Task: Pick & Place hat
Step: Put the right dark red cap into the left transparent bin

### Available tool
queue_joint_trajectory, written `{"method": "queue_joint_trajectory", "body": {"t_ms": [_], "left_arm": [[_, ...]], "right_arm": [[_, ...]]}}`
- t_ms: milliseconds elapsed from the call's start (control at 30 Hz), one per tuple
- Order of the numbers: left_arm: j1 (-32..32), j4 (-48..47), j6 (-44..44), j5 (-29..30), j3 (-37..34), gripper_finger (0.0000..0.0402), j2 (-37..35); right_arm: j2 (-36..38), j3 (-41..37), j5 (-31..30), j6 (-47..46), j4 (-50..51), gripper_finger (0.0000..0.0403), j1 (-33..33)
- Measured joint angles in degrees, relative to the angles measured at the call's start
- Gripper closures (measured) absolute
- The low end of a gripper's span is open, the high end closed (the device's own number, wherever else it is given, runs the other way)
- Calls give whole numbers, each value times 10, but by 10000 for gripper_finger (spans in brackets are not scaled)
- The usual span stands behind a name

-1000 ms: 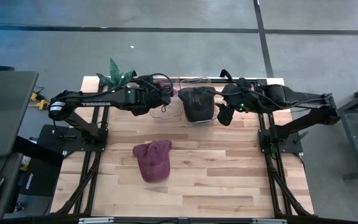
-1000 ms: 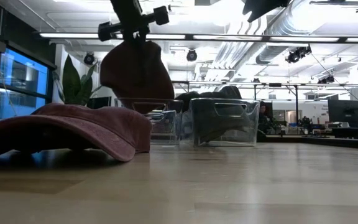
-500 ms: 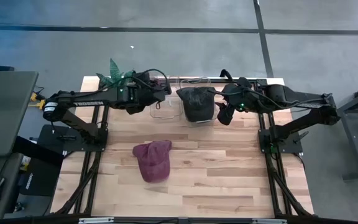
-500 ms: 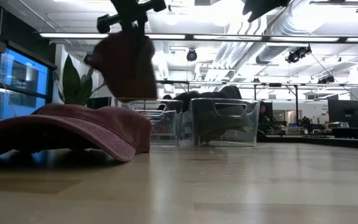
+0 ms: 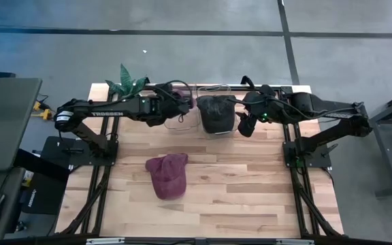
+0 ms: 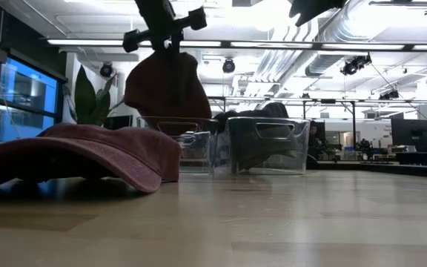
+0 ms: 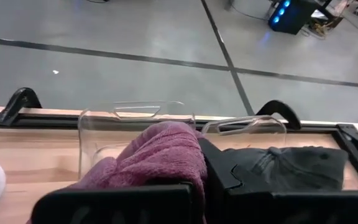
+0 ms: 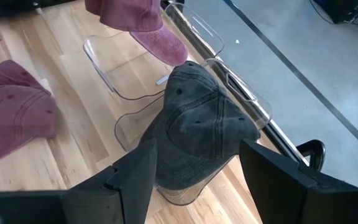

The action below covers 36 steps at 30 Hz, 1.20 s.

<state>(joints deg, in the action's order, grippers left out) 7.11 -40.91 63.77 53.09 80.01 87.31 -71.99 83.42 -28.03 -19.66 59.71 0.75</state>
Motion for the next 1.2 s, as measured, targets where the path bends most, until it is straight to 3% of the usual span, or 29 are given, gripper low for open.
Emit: {"method": "queue_joint_trajectory", "body": {"t_ms": [167, 500, 900, 1200], "left_arm": [[0, -35, 13, 17, 0, 401, -4], [-4, -62, 6, -4, 0, 401, -17], [-2, -15, -4, -37, 0, 401, 7], [33, 31, -14, -88, 0, 401, 46]], "right_arm": [[0, 0, 3, 0, 0, 176, 0], [0, 0, 0, 1, 0, 176, 0], [0, 0, -5, 0, 0, 176, 0], [0, 0, -4, 1, 0, 176, 0]]}}
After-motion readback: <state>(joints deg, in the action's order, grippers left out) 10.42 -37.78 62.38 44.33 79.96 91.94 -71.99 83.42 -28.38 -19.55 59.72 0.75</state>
